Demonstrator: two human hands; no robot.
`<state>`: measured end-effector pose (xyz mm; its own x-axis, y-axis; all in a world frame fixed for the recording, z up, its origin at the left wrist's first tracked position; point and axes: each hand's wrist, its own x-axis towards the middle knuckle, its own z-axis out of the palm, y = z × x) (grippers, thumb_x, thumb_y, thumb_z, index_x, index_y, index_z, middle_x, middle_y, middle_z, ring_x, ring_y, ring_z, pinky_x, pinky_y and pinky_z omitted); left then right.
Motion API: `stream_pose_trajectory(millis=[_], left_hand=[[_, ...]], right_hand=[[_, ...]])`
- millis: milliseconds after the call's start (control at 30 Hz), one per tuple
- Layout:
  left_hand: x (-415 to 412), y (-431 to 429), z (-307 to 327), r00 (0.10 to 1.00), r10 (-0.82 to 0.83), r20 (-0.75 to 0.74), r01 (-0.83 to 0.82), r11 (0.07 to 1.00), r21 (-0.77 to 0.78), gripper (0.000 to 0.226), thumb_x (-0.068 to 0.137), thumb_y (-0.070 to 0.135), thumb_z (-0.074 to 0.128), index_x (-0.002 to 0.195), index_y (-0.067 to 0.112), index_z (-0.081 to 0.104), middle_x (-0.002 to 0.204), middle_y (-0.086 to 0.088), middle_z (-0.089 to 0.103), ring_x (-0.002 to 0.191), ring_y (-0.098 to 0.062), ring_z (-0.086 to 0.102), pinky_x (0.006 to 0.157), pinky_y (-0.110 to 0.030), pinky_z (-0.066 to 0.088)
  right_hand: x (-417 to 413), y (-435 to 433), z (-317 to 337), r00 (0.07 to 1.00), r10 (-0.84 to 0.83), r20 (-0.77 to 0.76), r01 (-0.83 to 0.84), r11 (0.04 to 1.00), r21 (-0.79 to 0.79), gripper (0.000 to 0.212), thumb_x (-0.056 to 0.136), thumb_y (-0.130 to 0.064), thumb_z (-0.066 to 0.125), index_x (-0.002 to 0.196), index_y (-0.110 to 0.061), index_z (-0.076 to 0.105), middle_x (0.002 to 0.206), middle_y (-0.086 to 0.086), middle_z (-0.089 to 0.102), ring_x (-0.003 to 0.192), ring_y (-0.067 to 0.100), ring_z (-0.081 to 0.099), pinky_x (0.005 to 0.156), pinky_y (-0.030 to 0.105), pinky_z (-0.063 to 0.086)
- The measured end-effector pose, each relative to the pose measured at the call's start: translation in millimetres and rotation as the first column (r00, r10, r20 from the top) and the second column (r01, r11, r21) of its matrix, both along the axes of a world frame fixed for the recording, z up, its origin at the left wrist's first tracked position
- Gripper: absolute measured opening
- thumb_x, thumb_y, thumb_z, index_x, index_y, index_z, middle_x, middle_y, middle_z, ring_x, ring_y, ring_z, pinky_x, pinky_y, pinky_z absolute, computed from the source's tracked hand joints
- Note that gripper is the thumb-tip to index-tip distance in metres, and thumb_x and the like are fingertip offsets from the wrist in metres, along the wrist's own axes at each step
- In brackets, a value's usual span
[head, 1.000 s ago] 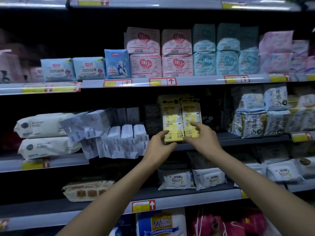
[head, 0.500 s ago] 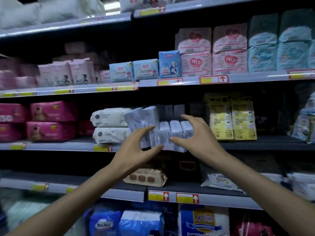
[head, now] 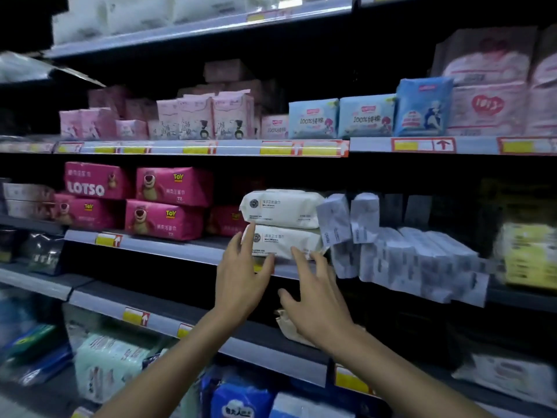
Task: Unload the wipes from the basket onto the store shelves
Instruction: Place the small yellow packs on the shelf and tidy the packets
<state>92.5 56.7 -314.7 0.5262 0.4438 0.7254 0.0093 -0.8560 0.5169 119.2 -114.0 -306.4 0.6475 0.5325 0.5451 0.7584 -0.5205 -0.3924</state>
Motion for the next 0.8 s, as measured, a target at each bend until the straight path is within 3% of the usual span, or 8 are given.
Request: stream_pose_trajectory(millis=[67, 167, 233, 367, 633, 800], left_hand=[[21, 7, -2, 0.999, 0.044, -0.013, -0.043, 0.998, 0.051, 0.080, 0.102, 0.048, 0.053, 0.166, 0.034, 0.007, 0.170, -0.014, 0.020, 0.156, -0.031, 0.024, 0.121, -0.052, 0.032], [53, 18, -3, 0.991, 0.126, -0.035, -0.119, 0.981, 0.154, 0.078, 0.102, 0.062, 0.027, 0.164, 0.036, -0.013, 0.173, -0.017, -0.003, 0.160, -0.035, 0.007, 0.126, -0.057, 0.017], [73, 27, -2, 0.988, 0.146, -0.048, -0.134, 0.973, 0.187, 0.078, 0.100, 0.065, 0.015, 0.164, 0.033, -0.015, 0.173, -0.018, -0.012, 0.161, -0.036, 0.001, 0.128, -0.058, 0.013], [105, 41, -4, 0.991, 0.134, -0.029, -0.123, 0.961, 0.248, 0.077, 0.102, 0.061, 0.013, 0.165, 0.027, -0.016, 0.168, -0.018, -0.029, 0.160, -0.036, -0.012, 0.130, -0.052, 0.004], [127, 61, -10, 0.991, 0.131, 0.003, -0.127, 0.958, 0.255, 0.076, 0.103, 0.060, 0.016, 0.163, 0.030, -0.021, 0.170, -0.020, -0.025, 0.160, -0.034, -0.014, 0.130, -0.053, 0.003], [116, 55, -7, 0.973, 0.220, -0.075, -0.190, 0.940, 0.284, 0.077, 0.099, 0.066, 0.007, 0.163, 0.031, -0.020, 0.172, -0.017, -0.021, 0.160, -0.036, -0.008, 0.127, -0.061, -0.001]], right_hand=[[11, 20, -3, 0.996, -0.075, -0.041, 0.075, 0.997, -0.007, 0.088, 0.101, -0.041, 0.055, 0.163, -0.035, -0.007, 0.169, 0.008, -0.011, 0.157, 0.031, -0.002, 0.122, 0.041, 0.026], [28, 42, -8, 0.982, -0.188, -0.005, 0.188, 0.982, 0.000, 0.095, 0.102, -0.036, 0.053, 0.160, -0.032, -0.022, 0.166, 0.013, -0.026, 0.157, 0.035, -0.010, 0.120, 0.042, 0.029], [38, 54, -12, 0.971, -0.234, 0.038, 0.234, 0.972, 0.002, 0.100, 0.100, -0.027, 0.053, 0.157, -0.030, -0.028, 0.164, 0.019, -0.031, 0.156, 0.040, -0.010, 0.121, 0.044, 0.028], [49, 72, -16, 0.957, -0.283, 0.062, 0.282, 0.959, 0.021, 0.105, 0.094, -0.019, 0.054, 0.157, -0.026, -0.029, 0.160, 0.027, -0.033, 0.154, 0.045, -0.015, 0.126, 0.048, 0.019], [55, 87, -25, 0.929, -0.329, 0.172, 0.330, 0.944, 0.023, 0.100, 0.088, -0.028, 0.059, 0.164, -0.013, -0.004, 0.164, 0.035, -0.011, 0.154, 0.049, -0.010, 0.125, 0.049, 0.015], [57, 78, -27, 0.864, -0.363, 0.350, 0.378, 0.926, 0.027, 0.100, 0.069, -0.019, 0.075, 0.158, -0.006, 0.032, 0.160, 0.036, 0.022, 0.145, 0.053, 0.030, 0.112, 0.056, 0.041]])
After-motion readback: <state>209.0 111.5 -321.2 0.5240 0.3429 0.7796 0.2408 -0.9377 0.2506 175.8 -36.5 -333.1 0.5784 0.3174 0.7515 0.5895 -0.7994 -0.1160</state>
